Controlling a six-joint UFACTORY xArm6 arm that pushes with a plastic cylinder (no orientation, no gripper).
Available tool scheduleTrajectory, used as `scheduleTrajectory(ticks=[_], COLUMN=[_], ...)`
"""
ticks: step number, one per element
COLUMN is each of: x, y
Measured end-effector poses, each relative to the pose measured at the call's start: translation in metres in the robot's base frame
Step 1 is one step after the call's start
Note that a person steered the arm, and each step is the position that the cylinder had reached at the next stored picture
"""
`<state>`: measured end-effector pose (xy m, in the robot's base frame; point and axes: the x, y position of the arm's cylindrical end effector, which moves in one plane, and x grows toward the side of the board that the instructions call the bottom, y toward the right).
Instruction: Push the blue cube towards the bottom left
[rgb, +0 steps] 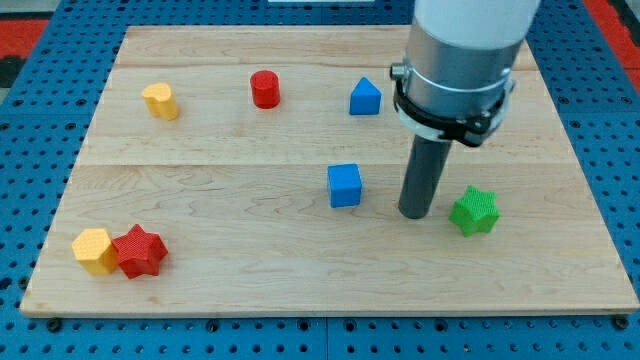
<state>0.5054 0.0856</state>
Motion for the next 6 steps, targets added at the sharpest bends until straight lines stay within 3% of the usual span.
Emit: scheduleTrajectory(ticks=[1, 2, 3, 4, 5, 6], x=[0.002, 0.003, -0.023, -0.047, -0.041, -0.001], y=[-0.055, -0.042, -0.009, -0.029, -0.112, -0.173])
